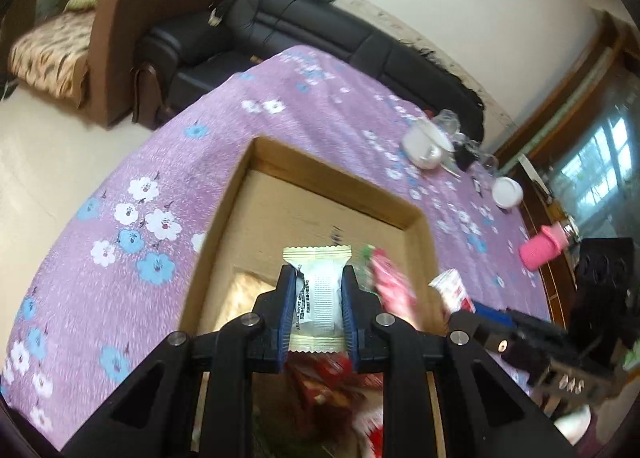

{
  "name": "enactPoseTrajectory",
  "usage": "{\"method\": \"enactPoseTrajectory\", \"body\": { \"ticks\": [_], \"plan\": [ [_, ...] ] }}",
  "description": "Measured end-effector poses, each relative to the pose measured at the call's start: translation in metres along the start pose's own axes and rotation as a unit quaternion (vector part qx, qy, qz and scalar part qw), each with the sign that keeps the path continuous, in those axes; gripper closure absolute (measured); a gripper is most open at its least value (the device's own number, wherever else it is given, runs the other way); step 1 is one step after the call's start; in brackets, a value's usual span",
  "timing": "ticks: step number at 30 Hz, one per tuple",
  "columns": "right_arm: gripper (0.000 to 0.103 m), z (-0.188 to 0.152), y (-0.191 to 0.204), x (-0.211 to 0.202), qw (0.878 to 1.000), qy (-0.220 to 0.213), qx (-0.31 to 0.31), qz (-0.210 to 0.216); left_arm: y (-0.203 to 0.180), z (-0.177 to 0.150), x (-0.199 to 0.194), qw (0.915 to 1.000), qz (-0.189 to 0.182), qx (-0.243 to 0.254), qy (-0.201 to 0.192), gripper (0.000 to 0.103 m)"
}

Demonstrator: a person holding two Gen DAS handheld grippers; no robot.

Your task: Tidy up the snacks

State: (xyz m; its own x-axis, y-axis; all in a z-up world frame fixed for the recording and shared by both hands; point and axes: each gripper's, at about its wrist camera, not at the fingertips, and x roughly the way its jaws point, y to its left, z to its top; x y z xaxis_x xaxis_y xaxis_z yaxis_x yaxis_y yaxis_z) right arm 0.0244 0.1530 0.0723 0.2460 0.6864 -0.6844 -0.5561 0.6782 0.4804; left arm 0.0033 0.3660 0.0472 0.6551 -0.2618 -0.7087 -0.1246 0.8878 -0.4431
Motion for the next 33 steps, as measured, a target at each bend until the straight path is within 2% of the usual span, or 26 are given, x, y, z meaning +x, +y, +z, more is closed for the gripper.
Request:
{"method": "enactPoseTrajectory", "body": {
  "ticks": [3, 5, 7, 8, 10, 17, 20, 23, 25, 28, 33],
  "plan": [
    [0.072, 0.013, 0.004, 0.026, 1.0, 0.01, 0.006, 0.004, 0.008, 0.001, 0.005, 0.9999, 0.001, -0.014, 0.002, 0.08],
    [0.072, 0.021, 0.007, 0.037, 1.0, 0.008, 0.005, -0.001, 0.011, 0.0, 0.004, 0.9998, -0.001, -0.02, -0.002, 0.071],
    [0.07, 0.028, 0.009, 0.047, 1.0, 0.001, 0.002, -0.005, 0.013, -0.001, 0.001, 0.9996, -0.006, -0.025, -0.008, 0.043],
    [0.07, 0.03, 0.01, 0.048, 1.0, -0.003, 0.001, -0.007, 0.013, -0.001, 0.0, 0.9996, -0.007, -0.026, -0.012, 0.039],
    [0.06, 0.034, 0.011, 0.051, 1.0, -0.006, 0.006, -0.007, 0.013, -0.002, -0.005, 0.9993, -0.016, -0.029, -0.018, 0.039],
    [0.058, 0.024, 0.018, 0.009, 0.999, -0.043, -0.013, -0.013, 0.002, -0.015, -0.036, 0.9972, -0.037, -0.03, -0.057, 0.039],
    [0.051, 0.004, 0.017, -0.022, 0.997, -0.066, -0.021, -0.028, -0.01, -0.029, -0.054, 0.9957, -0.034, -0.023, -0.083, 0.038],
    [0.05, -0.024, 0.014, -0.052, 0.995, -0.084, -0.028, -0.038, -0.031, -0.045, -0.072, 0.9934, -0.013, -0.002, -0.114, 0.036],
    [0.047, -0.049, 0.014, -0.074, 0.993, -0.102, -0.039, -0.054, -0.049, -0.06, -0.084, 0.9901, 0.006, 0.018, -0.139, 0.029],
    [0.041, -0.083, 0.013, -0.1, 0.987, -0.127, -0.051, -0.08, -0.081, -0.085, -0.099, 0.9825, 0.033, 0.051, -0.176, 0.024],
    [0.041, -0.128, 0.009, -0.143, 0.976, -0.165, -0.067, -0.13, -0.134, -0.121, -0.113, 0.9668, 0.073, 0.105, -0.221, 0.023]
  ]
}}
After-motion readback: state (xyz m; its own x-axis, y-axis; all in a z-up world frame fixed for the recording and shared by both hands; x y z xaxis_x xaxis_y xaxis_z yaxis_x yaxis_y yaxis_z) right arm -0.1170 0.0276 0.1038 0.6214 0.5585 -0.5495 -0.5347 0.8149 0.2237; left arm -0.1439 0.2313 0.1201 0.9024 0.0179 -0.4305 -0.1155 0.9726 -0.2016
